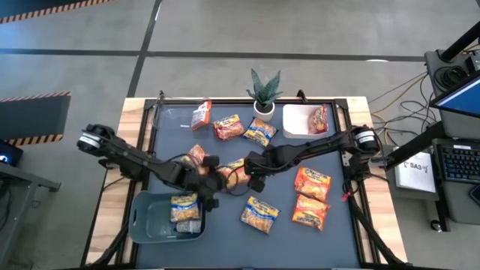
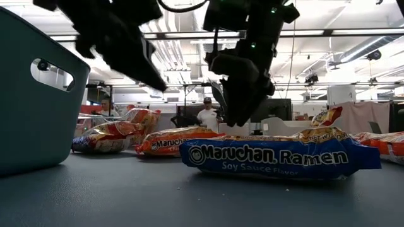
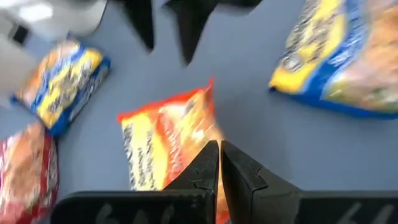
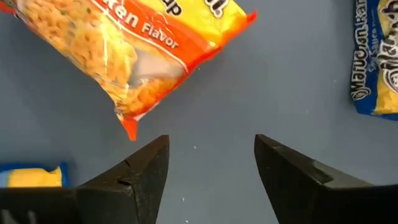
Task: Sort Maruchan noodles
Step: Put the orange noodle pack into the transparent bin
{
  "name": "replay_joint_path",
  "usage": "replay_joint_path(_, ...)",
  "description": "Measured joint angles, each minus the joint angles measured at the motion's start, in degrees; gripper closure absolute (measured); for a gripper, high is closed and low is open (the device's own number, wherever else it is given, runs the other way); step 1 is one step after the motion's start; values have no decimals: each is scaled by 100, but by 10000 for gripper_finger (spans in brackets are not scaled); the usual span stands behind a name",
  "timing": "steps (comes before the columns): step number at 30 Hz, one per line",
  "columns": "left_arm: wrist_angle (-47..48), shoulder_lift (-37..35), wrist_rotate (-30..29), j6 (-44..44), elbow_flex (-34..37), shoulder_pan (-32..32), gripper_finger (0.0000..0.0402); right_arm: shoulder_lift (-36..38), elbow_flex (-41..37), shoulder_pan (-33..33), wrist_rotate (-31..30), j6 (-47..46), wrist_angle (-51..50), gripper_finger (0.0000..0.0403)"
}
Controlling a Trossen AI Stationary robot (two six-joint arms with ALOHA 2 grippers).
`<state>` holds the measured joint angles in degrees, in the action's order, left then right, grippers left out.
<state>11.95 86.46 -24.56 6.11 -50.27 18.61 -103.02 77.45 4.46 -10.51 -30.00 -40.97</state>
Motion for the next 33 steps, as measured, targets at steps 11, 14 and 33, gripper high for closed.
replay_joint_path(11, 277, 369, 331, 247, 25, -381, 401, 976, -1188, -381, 72, -45, 627, 164)
replay_joint_path(14, 309, 458, 346, 262, 25, -389, 401, 1303, -1782, -512, 485, -326, 1660, 167)
replay_joint_path(33, 352, 933, 458, 613, 38, -413, 402, 665, -3010, -906, 1844, -1740, 5712, 121)
